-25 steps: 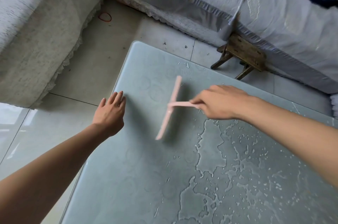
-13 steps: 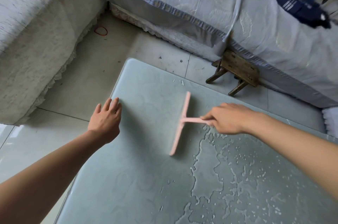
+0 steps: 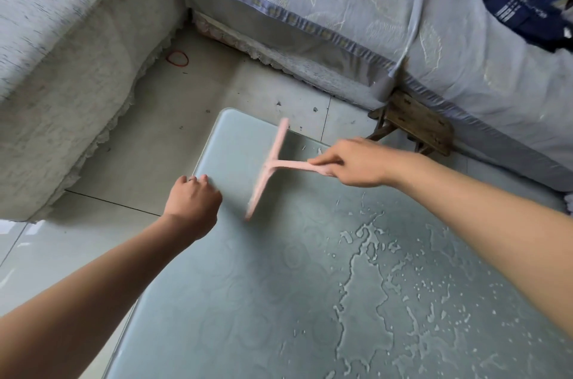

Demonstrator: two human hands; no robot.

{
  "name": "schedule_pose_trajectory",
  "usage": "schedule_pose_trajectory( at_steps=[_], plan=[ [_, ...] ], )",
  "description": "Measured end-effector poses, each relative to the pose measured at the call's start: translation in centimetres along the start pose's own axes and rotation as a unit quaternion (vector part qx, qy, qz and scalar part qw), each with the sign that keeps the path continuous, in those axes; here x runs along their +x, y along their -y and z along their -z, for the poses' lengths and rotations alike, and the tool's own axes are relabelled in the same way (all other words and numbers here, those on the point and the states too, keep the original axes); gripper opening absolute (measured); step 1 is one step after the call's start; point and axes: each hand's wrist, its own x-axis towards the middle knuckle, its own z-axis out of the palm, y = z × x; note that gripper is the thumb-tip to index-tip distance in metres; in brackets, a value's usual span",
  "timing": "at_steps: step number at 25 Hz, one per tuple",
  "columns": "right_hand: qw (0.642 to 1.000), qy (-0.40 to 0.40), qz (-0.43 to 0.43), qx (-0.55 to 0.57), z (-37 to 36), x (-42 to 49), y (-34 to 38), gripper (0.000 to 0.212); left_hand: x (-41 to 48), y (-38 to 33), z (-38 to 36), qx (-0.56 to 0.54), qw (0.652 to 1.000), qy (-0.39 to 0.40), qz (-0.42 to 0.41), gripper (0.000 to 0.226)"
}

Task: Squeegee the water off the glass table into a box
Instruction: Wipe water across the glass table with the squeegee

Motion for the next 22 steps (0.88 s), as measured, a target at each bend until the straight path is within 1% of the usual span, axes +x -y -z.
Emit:
schedule_pose_trajectory(
  at_steps=[2,4,6,8,9,10,12,14,16,19,22],
  plan=[
    [0.998,-0.004,-0.059,0.021,-1.4,-2.8,-3.8,0.036,-0.2,-0.5,0.2,0.009,1.0,0.014,-0.006,0.026],
    [0.992,0.015,-0.124,-0.003,-2.5,-5.9,-6.6,0.036,-0.1,-0.8,0.5,0.019,1.0,0.024,-0.007,0.027],
    [0.983,0.062,-0.17,-0.024,-3.5,-9.1,-7.7,0.037,-0.1,-1.3,0.7,0.023,0.999,0.037,0.002,0.028],
    [0.979,0.084,-0.184,-0.026,-4.4,-10.9,-7.4,0.037,-0.5,-1.8,0.6,0.031,0.997,0.063,0.029,0.037],
    [0.981,0.069,-0.181,-0.007,-4.3,-11.1,-6.7,0.035,-0.7,-1.9,0.4,0.035,0.996,0.076,0.04,0.045],
    [0.983,0.042,-0.177,0.037,-3.9,-10.7,-5.9,0.034,-0.9,-2.0,0.4,0.037,0.994,0.086,0.047,0.052],
    [0.976,-0.014,-0.164,0.141,-3.1,-8.8,-4.4,0.033,-1.4,-2.0,0.6,0.032,0.994,0.087,0.056,0.055],
    [0.962,-0.048,-0.175,0.202,-2.9,-6.8,-3.9,0.038,-1.7,-2.5,0.9,0.04,0.997,0.054,0.042,0.053],
    [0.953,-0.041,-0.2,0.223,-4.1,-6.5,-4.4,0.046,-1.9,-3.7,1.0,0.047,0.998,0.032,0.006,0.058],
    [0.939,-0.017,-0.238,0.249,-8.4,-10.1,-5.6,0.056,-2.0,-6.0,1.3,0.037,0.998,0.017,-0.046,0.062],
    [0.923,0.028,-0.265,0.277,-13.3,-16.3,-5.7,0.059,-2.0,-8.2,1.8,0.043,0.996,0.024,-0.08,0.063]
  ],
)
